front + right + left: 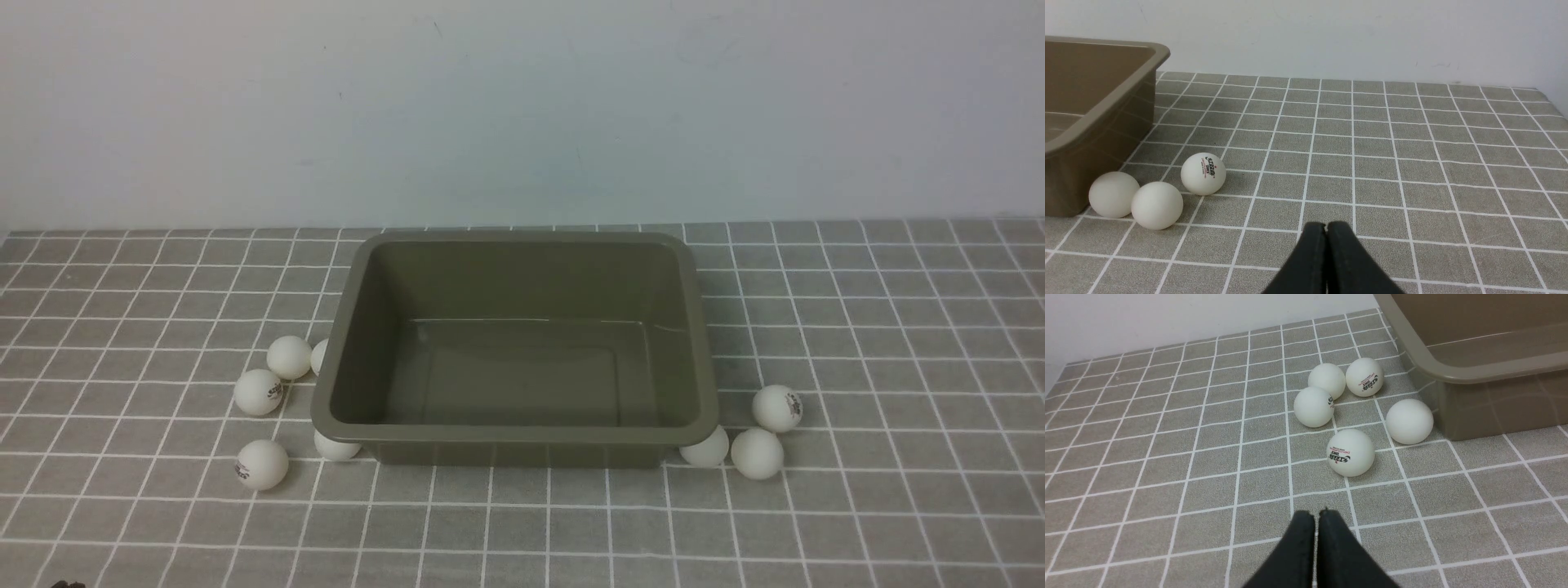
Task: Put the table tennis balls into the box on the grey coffee tablecloth.
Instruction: 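Reach for and grasp a ping pong ball on the table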
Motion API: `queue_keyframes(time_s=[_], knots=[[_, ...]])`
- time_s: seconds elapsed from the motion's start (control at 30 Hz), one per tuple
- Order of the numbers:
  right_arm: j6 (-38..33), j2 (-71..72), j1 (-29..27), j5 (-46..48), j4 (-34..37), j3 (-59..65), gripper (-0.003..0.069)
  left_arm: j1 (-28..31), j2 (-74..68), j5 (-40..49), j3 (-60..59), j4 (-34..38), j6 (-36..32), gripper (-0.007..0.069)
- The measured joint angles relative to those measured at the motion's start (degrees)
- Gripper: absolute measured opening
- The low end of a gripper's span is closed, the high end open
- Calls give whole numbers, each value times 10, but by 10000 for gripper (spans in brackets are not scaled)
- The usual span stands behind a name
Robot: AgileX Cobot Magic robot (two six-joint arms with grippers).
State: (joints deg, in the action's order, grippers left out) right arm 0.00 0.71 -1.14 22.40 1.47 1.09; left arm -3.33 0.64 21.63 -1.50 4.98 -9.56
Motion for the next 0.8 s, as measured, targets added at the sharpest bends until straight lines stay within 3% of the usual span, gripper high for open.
queue_keyframes(time_s=[0.33,0.43,0.53,0.67,0.8], knots=[[3,0,0,-5,5,0,-15,0,0,0,0,0,0,-5],[43,0,0,-42,77,5,-15,0,0,0,0,0,0,-5],[117,0,0,-126,213,5,-15,0,0,0,0,0,0,-5],[146,0,0,-200,349,5,-15,0,0,0,0,0,0,-5],[142,0,0,-240,402,5,-15,0,0,0,0,0,0,-5]])
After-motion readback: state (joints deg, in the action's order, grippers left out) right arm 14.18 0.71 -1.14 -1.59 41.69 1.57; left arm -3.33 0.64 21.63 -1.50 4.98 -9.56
